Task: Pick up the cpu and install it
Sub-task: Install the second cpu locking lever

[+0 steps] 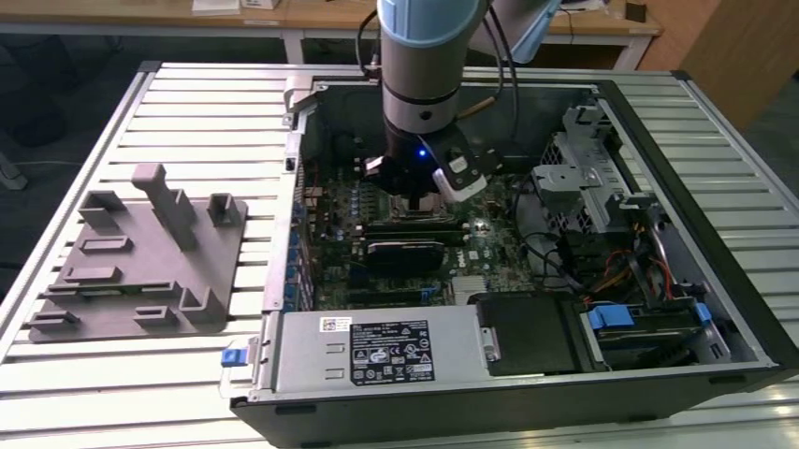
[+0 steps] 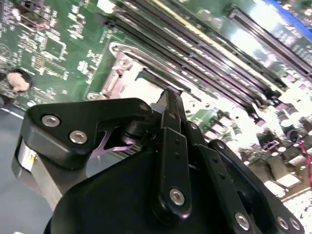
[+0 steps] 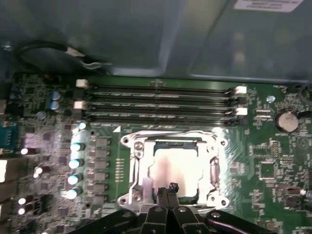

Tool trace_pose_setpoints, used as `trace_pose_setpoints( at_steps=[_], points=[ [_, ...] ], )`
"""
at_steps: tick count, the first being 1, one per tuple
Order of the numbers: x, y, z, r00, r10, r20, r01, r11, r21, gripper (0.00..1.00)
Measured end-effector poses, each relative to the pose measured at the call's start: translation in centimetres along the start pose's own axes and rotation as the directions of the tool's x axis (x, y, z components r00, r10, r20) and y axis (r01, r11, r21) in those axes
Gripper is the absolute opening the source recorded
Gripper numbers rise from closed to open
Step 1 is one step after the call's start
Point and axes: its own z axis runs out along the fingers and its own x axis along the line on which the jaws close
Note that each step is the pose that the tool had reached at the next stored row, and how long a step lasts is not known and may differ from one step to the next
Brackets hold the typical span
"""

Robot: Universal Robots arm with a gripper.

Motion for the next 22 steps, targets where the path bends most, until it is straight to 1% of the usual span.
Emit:
trace_pose_setpoints(
  at_steps=[3, 5, 8, 9, 13, 20, 22],
  points=[
    [-0.46, 0.39, 0.09, 1.0000, 0.000, -0.0006, 0.000, 1.0000, 0.0037, 0.11],
    [-0.55, 0.61, 0.11, 1.0000, 0.000, -0.0017, 0.000, 1.0000, 0.0097, 0.11],
    [-0.63, 0.90, -0.02, 1.0000, -0.001, -0.0036, 0.001, 0.9998, 0.0209, 0.11],
    [-0.64, 1.00, -0.09, 1.0000, -0.001, -0.0039, 0.001, 0.9997, 0.0229, 0.11],
    [-0.67, 1.27, -0.46, 1.0000, -0.001, -0.0039, 0.001, 0.9997, 0.0234, 0.11],
    [-0.75, 1.60, -1.98, 1.0000, -0.001, -0.0039, 0.001, 0.9997, 0.0234, 0.11],
    [-0.76, 1.62, -2.05, 1.0000, -0.001, -0.0037, 0.001, 0.9997, 0.0232, 0.11]
  ],
)
